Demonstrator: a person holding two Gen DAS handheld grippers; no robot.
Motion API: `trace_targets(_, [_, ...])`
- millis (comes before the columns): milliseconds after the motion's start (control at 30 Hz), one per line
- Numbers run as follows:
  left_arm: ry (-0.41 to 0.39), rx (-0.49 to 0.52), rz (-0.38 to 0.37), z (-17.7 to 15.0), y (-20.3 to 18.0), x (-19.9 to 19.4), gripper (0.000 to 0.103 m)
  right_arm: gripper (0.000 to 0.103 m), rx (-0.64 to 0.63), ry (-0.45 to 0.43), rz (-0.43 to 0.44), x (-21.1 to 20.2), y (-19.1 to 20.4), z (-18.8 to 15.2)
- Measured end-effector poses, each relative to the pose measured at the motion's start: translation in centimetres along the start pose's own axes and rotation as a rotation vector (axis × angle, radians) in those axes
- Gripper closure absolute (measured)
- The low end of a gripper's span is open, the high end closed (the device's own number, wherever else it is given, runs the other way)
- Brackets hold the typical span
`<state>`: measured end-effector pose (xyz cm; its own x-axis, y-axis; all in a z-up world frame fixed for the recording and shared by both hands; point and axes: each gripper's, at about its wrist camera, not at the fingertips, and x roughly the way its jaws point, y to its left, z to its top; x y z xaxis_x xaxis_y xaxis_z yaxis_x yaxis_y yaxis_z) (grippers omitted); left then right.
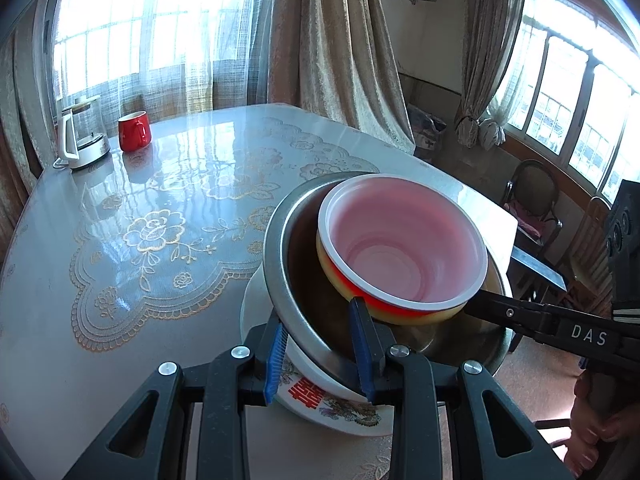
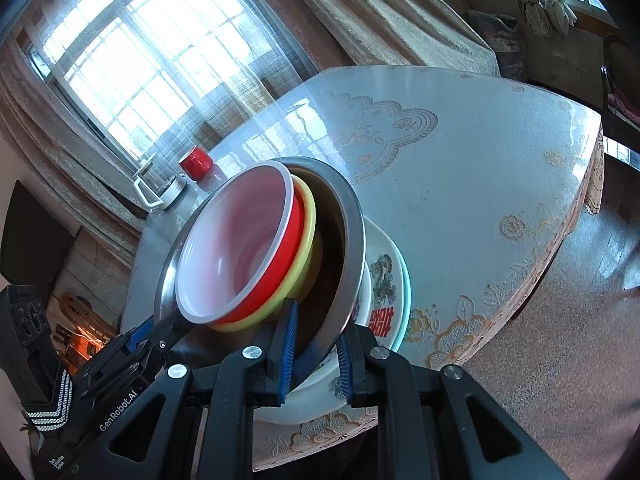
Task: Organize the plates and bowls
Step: 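Lower the nested bowls with both grippers onto the white floral plate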
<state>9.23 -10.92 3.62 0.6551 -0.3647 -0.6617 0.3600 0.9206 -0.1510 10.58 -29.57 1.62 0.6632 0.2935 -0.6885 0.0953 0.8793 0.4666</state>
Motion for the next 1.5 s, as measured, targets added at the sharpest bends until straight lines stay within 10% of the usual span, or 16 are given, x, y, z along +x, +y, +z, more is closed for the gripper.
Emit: trace_targets(1500, [0.063, -0.024, 0.034, -1.8, 0.7, 1.9, 0.07, 0.084, 0.038, 0.066, 0.024, 2.0, -0.4, -1.4])
